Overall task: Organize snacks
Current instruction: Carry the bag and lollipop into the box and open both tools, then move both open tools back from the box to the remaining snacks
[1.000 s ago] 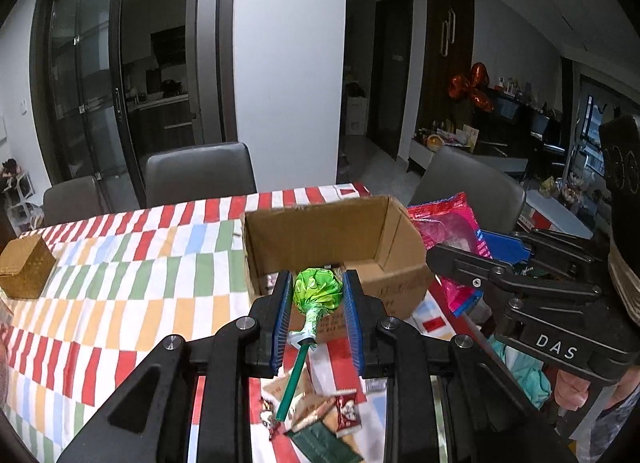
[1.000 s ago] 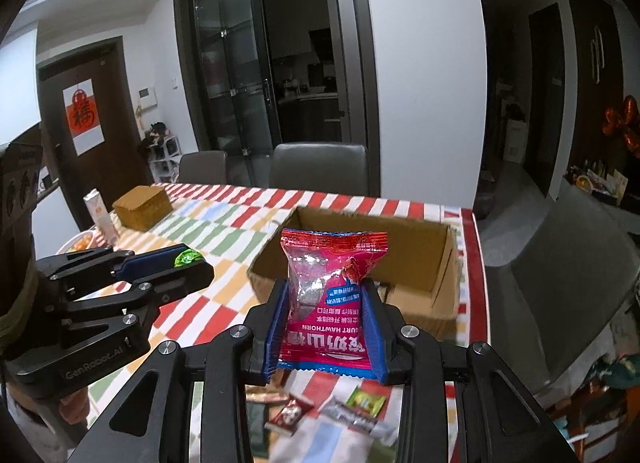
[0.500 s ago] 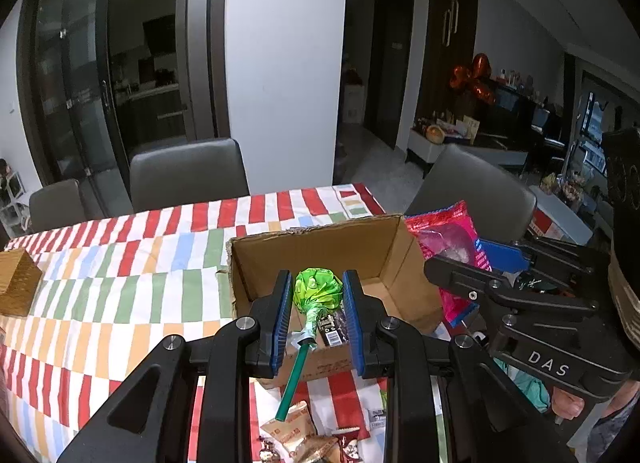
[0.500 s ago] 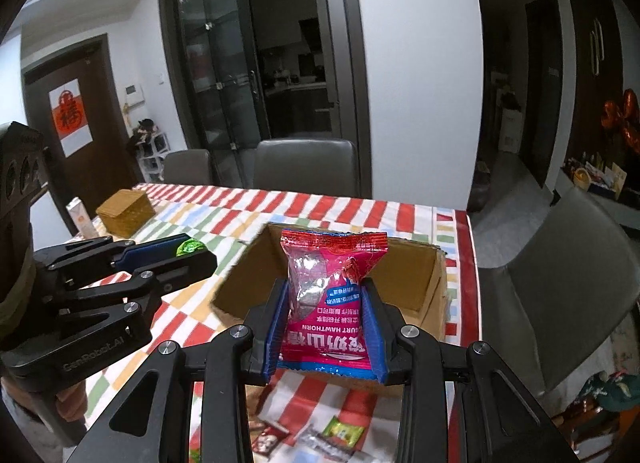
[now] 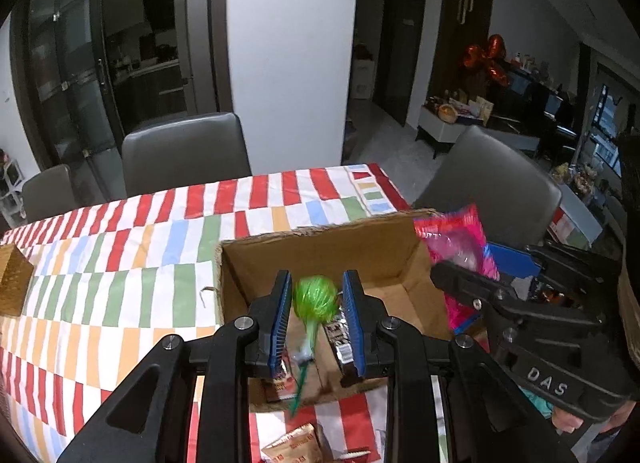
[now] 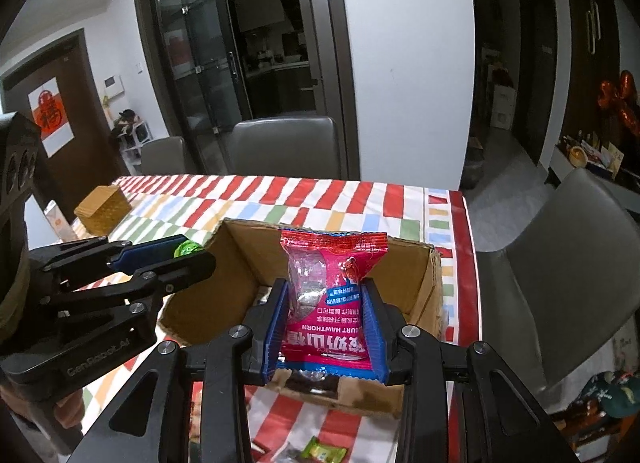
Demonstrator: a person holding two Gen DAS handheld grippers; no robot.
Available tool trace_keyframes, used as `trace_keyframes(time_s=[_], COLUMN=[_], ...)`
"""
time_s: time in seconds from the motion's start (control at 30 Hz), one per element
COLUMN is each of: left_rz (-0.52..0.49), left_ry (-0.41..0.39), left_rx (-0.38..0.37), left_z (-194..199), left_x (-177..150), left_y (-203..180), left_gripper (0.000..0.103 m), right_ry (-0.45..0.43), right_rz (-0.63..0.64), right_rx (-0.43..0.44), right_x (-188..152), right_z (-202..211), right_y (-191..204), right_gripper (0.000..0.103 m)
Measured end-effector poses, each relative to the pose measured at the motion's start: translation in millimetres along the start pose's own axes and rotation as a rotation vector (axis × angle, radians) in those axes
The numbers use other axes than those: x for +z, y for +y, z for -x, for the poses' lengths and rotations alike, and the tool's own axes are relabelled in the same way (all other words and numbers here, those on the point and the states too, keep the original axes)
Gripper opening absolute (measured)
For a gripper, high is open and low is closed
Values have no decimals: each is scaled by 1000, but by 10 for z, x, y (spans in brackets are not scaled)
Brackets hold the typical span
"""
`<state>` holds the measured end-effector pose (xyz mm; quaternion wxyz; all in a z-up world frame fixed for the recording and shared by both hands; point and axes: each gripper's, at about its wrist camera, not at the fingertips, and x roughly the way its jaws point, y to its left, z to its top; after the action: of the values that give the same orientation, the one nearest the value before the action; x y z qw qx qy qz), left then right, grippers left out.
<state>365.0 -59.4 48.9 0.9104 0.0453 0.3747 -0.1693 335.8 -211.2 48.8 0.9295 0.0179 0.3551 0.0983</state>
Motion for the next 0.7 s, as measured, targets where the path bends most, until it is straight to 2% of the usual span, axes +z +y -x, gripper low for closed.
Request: trace_keyframes(time_s=[0.07,0.1,0.27,0.37,0.47,0.7], left_rz=[2,2,-6,-13,-22,-1], left_ry=[-3,-7,-33,-58,-91,-151], left_rx=[15,26,76,81,105,111], left_z=[3,27,221,388,577,986], left_x=[-10,-30,-169,-250,-326,-573], left_y=[18,24,46,48,36,25], left_gripper=[46,48,48,48,50,50], right_ry=[11,12,-8,-29,-51,-84], right_rz=[-1,-3,4,21,31,53], right_rx=[0,-2,-24,-34,-25,2], right_x=[-19,-21,-131,-207,-281,-493], right_z=[-23,-29,86,206,329,598], right_y=[14,16,49,122,191,382], right_gripper=[50,57,57,57,57,57])
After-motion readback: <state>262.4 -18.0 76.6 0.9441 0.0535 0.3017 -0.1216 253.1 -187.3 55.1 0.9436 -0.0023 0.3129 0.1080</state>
